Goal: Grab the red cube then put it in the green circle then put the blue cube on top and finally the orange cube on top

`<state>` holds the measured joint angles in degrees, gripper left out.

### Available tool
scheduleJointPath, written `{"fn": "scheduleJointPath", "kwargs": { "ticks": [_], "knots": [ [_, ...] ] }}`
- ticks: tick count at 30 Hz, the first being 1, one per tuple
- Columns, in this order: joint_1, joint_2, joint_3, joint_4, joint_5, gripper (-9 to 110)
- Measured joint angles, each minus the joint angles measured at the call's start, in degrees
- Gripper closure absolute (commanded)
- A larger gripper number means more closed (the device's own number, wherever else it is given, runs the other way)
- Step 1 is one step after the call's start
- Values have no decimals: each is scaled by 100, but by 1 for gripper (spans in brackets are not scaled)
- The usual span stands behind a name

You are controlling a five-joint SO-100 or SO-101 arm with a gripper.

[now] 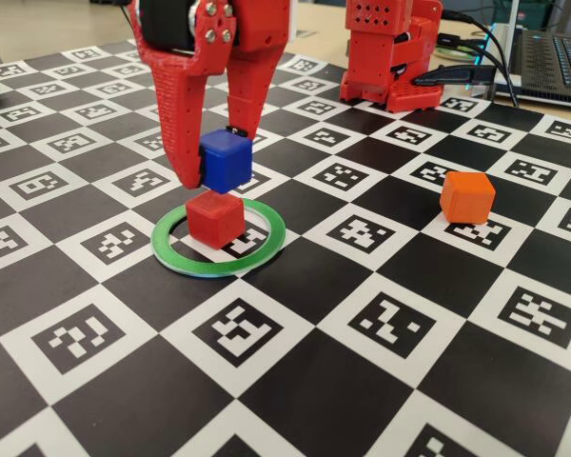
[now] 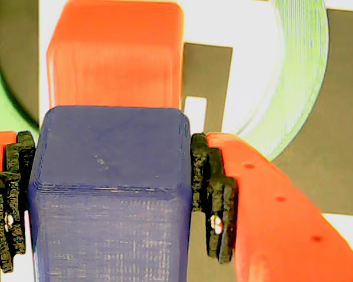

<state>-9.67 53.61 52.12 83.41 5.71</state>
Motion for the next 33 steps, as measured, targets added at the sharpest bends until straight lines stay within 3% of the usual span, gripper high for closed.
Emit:
{"fn": "scheduleJointPath", "kwargs": {
  "ticks": [33],
  "knots": [
    [26,-26,422,-396,44,92]
  ]
}}
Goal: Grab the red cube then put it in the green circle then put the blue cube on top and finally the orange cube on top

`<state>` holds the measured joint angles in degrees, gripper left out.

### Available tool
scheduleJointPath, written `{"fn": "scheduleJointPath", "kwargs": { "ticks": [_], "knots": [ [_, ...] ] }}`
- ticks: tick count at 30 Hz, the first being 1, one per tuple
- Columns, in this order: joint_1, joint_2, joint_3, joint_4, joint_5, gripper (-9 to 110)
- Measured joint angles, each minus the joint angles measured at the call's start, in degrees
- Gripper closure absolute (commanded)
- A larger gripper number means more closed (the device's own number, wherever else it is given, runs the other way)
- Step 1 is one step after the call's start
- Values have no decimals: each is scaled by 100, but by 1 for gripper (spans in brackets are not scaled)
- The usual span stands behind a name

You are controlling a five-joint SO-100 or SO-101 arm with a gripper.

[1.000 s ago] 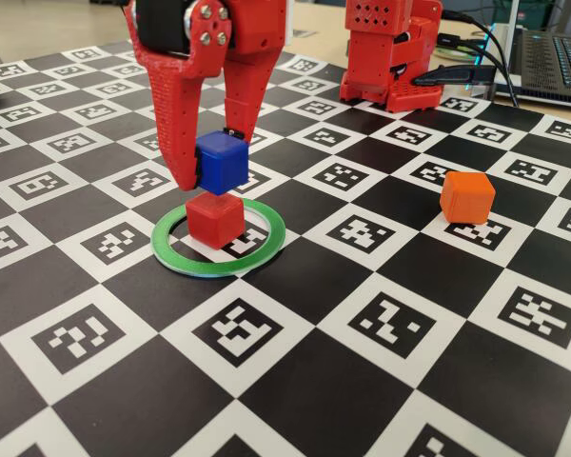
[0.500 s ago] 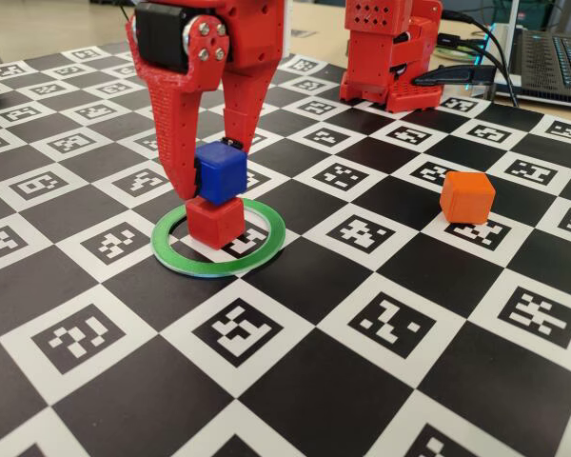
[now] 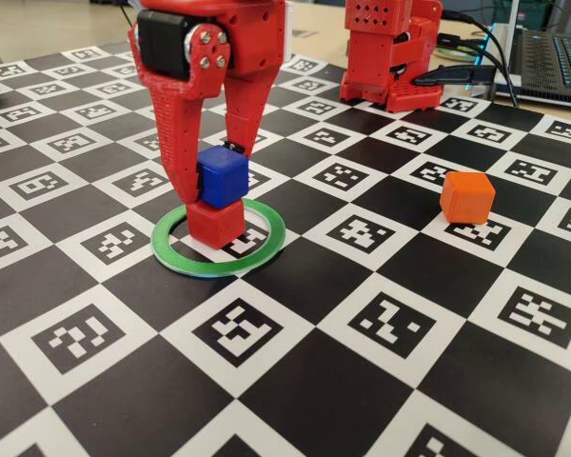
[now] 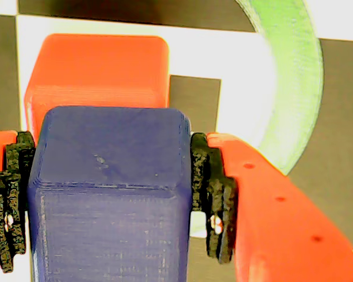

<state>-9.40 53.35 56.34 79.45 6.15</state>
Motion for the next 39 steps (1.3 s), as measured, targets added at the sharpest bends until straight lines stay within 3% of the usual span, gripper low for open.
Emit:
{"fn": "scheduleJointPath", "kwargs": {
  "ticks": [5,8,11,24,39],
  "knots": [
    [0,0,0,-26,18,89],
    [0,0,0,-26,18,71],
    [0,-9,9,-26,88,60],
    [26,53,62,422,396,61],
    [-650,2065,290,1942,1397,60]
  ]
}}
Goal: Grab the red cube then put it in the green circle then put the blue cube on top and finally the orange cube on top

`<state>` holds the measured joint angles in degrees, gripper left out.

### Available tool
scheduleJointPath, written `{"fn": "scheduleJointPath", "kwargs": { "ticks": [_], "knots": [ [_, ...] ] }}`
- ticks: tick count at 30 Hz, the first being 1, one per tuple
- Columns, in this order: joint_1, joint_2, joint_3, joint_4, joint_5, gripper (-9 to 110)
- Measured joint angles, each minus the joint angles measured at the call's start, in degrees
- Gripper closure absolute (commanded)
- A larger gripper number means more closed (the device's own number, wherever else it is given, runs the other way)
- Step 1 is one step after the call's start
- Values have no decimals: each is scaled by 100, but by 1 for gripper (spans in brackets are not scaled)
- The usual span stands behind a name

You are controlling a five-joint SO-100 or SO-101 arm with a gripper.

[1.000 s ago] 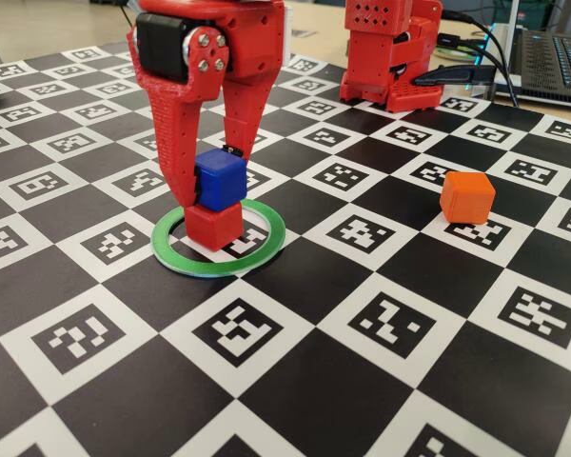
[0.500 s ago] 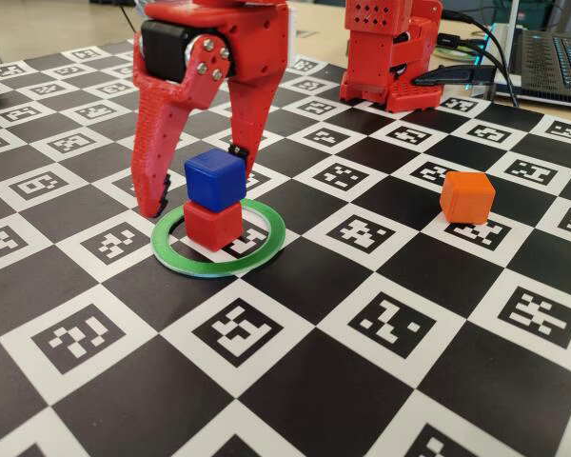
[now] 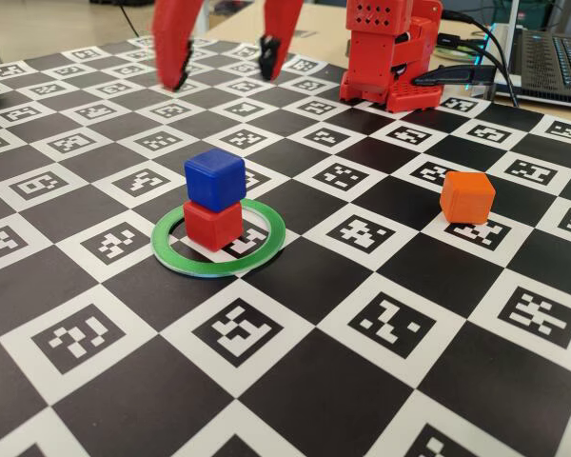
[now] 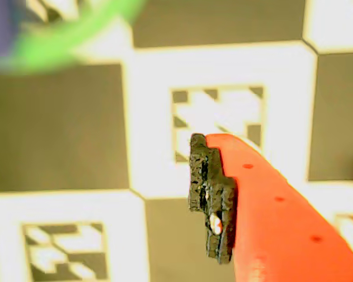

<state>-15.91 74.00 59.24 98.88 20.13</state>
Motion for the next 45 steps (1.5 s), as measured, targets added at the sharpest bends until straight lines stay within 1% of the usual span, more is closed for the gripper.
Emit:
{"fn": "scheduleJointPath", "kwargs": {
  "ticks": [10,18,23,34,45],
  "knots": [
    [-1116,782,1178,-26,1222,60],
    [-2188,1107,2224,-580,1679,55],
    [-2725,1107,2312,-949,1749,55],
    [-2856,1107,3639,-2461,1608,55],
    [-2856,1055,4614,-3454,1336,55]
  ]
}}
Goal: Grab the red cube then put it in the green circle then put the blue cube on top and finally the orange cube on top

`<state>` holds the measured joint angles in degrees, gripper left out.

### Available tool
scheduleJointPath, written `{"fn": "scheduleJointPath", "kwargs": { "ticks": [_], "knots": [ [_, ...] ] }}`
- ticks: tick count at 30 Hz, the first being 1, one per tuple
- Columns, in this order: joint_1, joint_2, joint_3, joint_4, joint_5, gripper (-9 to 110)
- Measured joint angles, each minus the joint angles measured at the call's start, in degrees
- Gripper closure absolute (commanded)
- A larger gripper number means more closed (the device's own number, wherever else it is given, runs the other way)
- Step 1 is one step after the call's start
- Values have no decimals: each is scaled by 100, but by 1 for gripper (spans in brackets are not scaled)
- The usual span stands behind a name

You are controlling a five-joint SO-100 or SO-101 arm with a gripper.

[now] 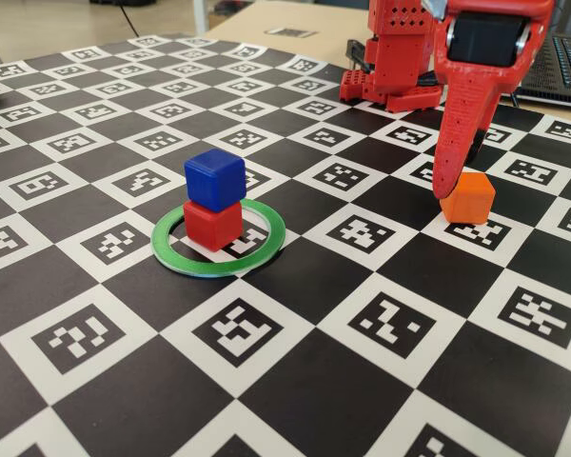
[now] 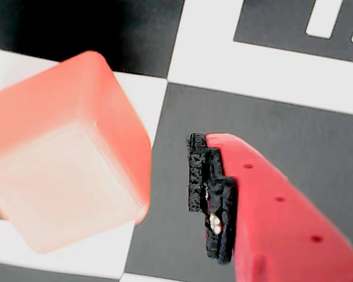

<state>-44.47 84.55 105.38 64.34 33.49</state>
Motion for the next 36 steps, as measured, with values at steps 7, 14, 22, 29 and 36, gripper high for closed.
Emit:
{"fn": "scheduleJointPath", "kwargs": {
  "ticks": [7,14,22,29,36],
  "knots": [
    [0,-272,79,-325,-44,55],
    [0,-378,79,-457,-149,55],
    [0,-466,79,-571,-765,52],
    [0,-554,79,-598,-1556,52],
    [9,-571,62,-598,-2136,53]
  ]
}}
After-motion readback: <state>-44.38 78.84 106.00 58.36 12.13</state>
